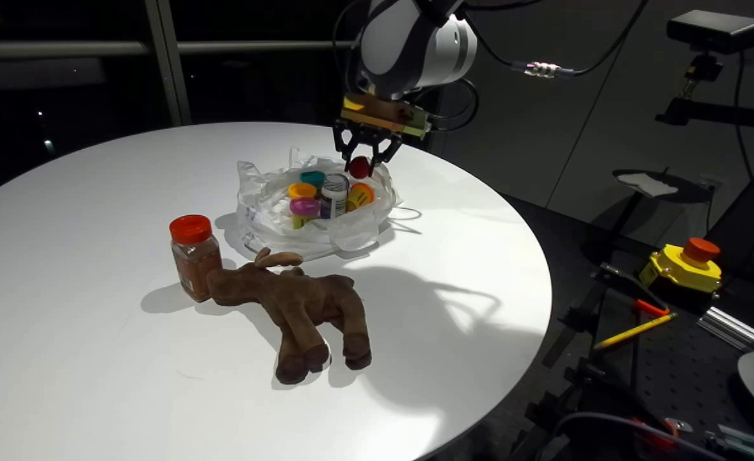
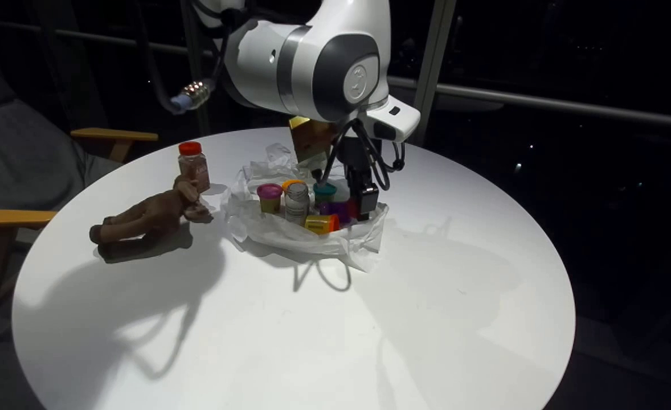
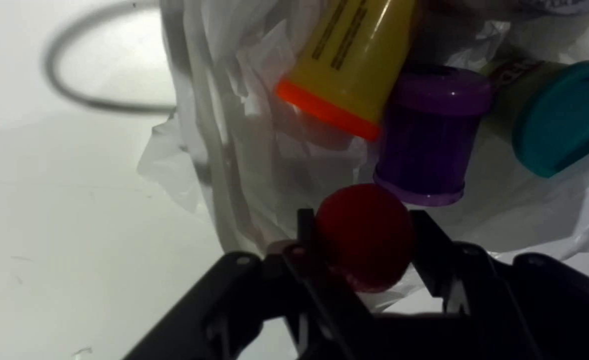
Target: Put all the objects on the table into the white plastic bag
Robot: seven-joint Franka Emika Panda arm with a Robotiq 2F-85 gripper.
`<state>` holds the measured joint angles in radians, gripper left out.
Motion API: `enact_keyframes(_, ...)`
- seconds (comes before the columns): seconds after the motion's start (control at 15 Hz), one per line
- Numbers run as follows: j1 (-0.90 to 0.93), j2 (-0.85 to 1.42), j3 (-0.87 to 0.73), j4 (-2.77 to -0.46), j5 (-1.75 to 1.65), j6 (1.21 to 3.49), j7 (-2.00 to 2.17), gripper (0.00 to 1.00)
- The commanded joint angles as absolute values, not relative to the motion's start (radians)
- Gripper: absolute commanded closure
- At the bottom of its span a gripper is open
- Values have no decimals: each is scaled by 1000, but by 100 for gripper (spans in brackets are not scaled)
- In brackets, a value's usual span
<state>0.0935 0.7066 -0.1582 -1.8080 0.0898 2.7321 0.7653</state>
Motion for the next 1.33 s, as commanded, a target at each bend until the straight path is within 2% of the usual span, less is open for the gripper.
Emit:
enact_keyframes(0.0,104,699,-161,-1787,110,2731,762,26)
enact_keyframes(0.2,163,628,-189,-1821,84,2767,795,0)
enact_keyframes(0.47,292,529,-232,-1818,24,2730,878,0)
enact_keyframes(0.73,351,517,-161,-1713,-17,2542,958,0)
enact_keyframes(1.07,343,659,-20,-1524,-36,2255,846,0)
enact_keyframes(1.27,373,758,-12,-1442,-112,2253,793,0)
